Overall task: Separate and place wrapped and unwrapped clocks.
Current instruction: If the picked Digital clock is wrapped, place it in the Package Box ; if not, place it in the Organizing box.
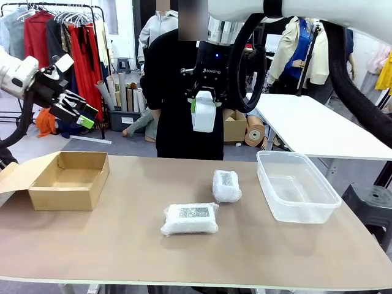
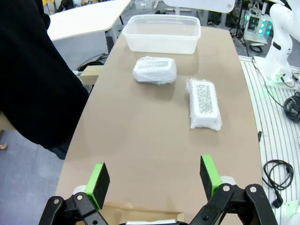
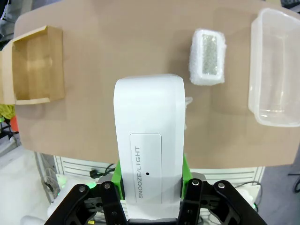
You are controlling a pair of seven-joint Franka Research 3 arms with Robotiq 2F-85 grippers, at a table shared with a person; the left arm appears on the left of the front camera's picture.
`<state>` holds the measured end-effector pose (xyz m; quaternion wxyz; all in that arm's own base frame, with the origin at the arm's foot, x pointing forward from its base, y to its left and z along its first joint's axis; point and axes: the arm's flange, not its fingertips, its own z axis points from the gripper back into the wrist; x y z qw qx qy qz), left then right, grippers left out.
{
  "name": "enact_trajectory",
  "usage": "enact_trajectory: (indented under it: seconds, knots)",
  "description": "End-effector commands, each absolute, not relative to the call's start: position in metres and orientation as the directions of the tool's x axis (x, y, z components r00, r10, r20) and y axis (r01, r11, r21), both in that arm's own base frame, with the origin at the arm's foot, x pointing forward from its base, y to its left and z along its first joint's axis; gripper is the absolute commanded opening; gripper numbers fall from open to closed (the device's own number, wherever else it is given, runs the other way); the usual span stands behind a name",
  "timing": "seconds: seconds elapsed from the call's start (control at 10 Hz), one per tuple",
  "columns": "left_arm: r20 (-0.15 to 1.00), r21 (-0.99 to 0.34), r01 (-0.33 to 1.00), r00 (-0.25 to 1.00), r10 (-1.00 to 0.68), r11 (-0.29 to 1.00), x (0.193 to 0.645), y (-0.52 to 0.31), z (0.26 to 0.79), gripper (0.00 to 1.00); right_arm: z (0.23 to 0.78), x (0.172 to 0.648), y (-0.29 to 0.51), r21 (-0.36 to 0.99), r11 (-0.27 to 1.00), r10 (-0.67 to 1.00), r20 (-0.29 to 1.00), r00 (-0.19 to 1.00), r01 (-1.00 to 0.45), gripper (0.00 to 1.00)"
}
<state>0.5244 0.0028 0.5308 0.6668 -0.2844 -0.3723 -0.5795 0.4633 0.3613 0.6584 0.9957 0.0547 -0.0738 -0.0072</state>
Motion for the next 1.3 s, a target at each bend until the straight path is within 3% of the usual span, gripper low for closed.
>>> enact_trajectory:
  seconds: [0.0, 1.0, 1.2]
  knots:
    - [0.827, 0.052, 0.985, 0.051, -0.561, 0.167, 0.523, 0.002, 0.532, 1.0, 0.663, 0.464, 0.36, 0.113, 0.994, -0.025, 0.148, 0.989, 0.008, 0.0]
    - [0.827, 0.052, 0.985, 0.051, -0.561, 0.167, 0.523, 0.002, 0.532, 1.0, 0.666, 0.46, 0.351, 0.092, 0.995, 0.017, 0.149, 0.989, -0.031, 0.0]
    - [0.827, 0.052, 0.985, 0.051, -0.561, 0.167, 0.523, 0.002, 0.532, 1.0, 0.682, 0.447, 0.325, 0.105, 0.992, 0.065, 0.073, 0.995, -0.072, 0.0]
